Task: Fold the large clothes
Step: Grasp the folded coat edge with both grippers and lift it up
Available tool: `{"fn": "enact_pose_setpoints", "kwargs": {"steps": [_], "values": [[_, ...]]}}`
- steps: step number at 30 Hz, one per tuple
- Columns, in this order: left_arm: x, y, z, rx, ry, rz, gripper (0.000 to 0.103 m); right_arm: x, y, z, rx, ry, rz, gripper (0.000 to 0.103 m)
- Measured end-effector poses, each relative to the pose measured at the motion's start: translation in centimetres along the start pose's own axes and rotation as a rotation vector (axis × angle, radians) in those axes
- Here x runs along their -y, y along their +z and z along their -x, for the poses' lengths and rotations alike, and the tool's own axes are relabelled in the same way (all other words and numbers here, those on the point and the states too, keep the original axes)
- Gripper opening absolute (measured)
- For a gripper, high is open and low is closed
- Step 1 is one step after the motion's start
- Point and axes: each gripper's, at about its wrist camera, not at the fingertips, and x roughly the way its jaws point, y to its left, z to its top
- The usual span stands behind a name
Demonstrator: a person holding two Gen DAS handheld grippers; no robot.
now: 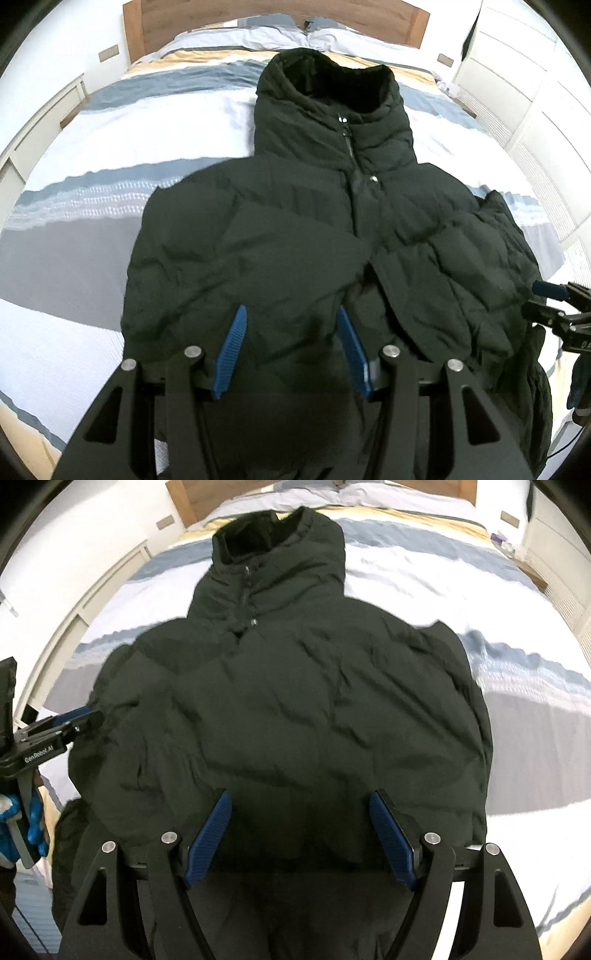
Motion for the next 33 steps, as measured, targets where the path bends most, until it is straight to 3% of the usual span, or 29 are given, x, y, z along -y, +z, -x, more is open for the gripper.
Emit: {"fn": "enact_pose_setpoints", "kwargs": {"steps": [9, 16, 25, 27, 33], "values": [[-0.1, 3.0, -1.6, -0.014, 0.049, -0.013, 0.05, -0.1, 4.9, -0.9, 0.042, 0.053, 0.039, 0.077], [-1.7, 7.0, -4.2, -0.054, 0.015, -0.024, 0.05, 1.0, 9.6, -2.5, 0.063, 0.076, 0.033, 0.077], [-6.8, 17.6, -8.8, -0.044, -0.156, 0.063, 0.05, 4.8, 20.0, -6.2, 0.118, 0.135, -0.036, 0.077], [-8.4, 20.2, -10.8, -0.042, -0.285, 0.147, 0.051, 5.7, 22.0, -7.5, 0.121, 0.175, -0.072, 0.08], [-11.6, 24.7, -17.0, -0.018, -0.422, 0.366, 0.054, 8.8, 27.5, -12.0, 0.15, 0.287, -0.246, 0.082]]}}
